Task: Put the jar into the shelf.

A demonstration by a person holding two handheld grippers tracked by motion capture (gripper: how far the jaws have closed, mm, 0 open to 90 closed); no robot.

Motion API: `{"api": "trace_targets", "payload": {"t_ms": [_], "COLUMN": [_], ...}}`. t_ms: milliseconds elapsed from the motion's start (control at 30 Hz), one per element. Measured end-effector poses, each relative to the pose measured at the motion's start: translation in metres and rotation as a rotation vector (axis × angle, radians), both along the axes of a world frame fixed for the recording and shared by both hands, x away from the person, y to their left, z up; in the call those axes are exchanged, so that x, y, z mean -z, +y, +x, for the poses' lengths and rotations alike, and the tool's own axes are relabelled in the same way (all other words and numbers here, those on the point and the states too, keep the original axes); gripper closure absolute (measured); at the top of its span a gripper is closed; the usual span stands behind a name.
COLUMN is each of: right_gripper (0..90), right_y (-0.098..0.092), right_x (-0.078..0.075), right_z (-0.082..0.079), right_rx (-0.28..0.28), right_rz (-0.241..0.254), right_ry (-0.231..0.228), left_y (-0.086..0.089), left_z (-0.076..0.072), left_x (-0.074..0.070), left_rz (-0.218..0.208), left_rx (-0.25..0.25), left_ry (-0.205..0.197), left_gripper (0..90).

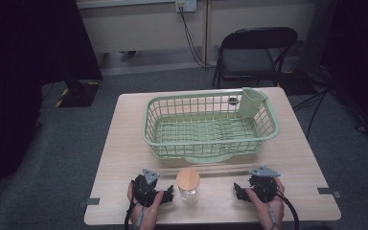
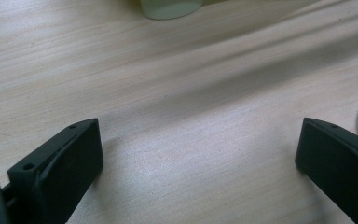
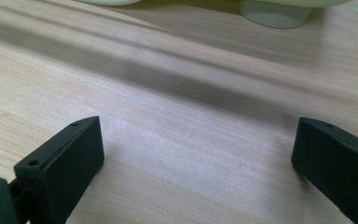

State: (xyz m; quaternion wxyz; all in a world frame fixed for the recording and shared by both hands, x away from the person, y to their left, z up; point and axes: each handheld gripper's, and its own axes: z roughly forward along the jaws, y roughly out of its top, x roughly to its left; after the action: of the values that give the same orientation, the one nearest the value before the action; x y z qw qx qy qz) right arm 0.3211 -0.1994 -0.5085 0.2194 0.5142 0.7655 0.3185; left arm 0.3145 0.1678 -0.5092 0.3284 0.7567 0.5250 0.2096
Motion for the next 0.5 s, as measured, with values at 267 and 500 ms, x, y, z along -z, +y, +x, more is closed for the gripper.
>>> {"api": "trace_targets", "payload": {"t_ms": [267,500], "right_gripper": [1.2,1.2], "right_y": [0.0,0.0], "right_x": [0.0,0.0], "right_z": [0.0,0.0], "right_rx": [0.0,0.0], "right_rz": [0.0,0.0], "right_ry": [0.0,0.0], "left_y": [0.0039,0.0038], "left_z": [0.0001,-0.0007], "left_x": [-0.0008,-0.002], "left_rz": [-0.041,-0.061], "left_rx": [0.007,0.006], "left_ry": [-0.004,-0.016], "left_gripper": [1.7,2.5]}}
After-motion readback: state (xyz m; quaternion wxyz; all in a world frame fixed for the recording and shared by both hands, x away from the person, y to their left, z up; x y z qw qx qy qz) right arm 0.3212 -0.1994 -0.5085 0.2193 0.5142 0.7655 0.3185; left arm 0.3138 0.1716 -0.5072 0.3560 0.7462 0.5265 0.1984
